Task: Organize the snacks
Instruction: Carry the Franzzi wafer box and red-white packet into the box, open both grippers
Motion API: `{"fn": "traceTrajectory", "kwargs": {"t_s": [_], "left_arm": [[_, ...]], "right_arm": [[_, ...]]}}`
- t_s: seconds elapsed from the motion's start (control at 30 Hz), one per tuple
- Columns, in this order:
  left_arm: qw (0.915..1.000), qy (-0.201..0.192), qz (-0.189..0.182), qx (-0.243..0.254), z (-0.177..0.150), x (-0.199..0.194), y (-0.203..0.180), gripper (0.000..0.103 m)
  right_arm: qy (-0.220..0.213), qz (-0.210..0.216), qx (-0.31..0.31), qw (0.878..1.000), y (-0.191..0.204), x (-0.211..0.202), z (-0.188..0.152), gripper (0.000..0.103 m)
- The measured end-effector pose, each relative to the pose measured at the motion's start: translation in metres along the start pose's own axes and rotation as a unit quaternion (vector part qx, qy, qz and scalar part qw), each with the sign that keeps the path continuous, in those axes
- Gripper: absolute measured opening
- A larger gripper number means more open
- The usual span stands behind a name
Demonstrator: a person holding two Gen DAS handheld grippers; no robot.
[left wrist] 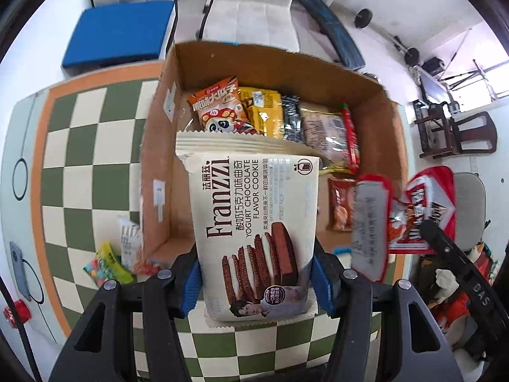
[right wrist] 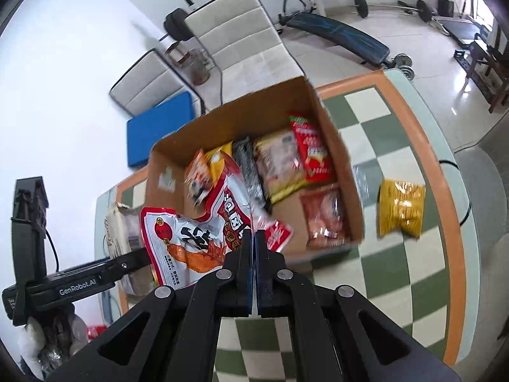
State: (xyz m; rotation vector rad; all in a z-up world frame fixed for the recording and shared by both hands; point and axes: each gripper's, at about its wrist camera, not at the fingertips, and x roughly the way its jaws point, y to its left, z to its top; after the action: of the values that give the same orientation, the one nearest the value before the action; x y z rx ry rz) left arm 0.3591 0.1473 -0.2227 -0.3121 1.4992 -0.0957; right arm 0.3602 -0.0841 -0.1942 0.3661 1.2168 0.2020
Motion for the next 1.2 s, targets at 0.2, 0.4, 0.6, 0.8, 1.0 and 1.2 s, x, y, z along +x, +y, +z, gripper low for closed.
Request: {"fn": "traceTrajectory", "kwargs": {"t_s": [0.2, 0.4, 0.6, 0.8, 1.0, 1.2], "left_arm": [[0.9987, 0.046, 0.010, -0.018, 0.026, 0.041, 0.011, 0.056], [0.9971, 0.068, 0.017, -0.029, 0.036, 0.062, 0.015, 0.057], [0.9967, 0.070, 0.025, -0.034, 0.042, 0.069, 0.014, 0.076], [0.9970, 0.063, 0.026, -0.038, 0.041, 0.066, 0.013, 0.086], [0.9985, 0.035, 0.030, -0.029, 0.032, 0.049, 0.007, 0.086], [0.9985, -0.020, 0.045, -0.025, 0.000, 0.014, 0.004, 0.086]], "right_arm": [[0.017, -0.012, 0.020, 1.000, -0.012, 0.036, 0.024, 0.001], [0.050, -0.023, 0.031, 0.998, -0.024, 0.075, 0.029, 0.002], [0.091, -0.036, 0.038, 0.994, -0.033, 0.102, 0.031, 0.036], [0.098, -0.041, 0.012, 0.994, -0.023, 0.102, 0.033, 0.082], [0.093, -0.055, -0.016, 0.994, -0.013, 0.092, 0.030, 0.086], [0.081, -0.043, -0.060, 0.994, 0.007, 0.071, 0.011, 0.089]]}}
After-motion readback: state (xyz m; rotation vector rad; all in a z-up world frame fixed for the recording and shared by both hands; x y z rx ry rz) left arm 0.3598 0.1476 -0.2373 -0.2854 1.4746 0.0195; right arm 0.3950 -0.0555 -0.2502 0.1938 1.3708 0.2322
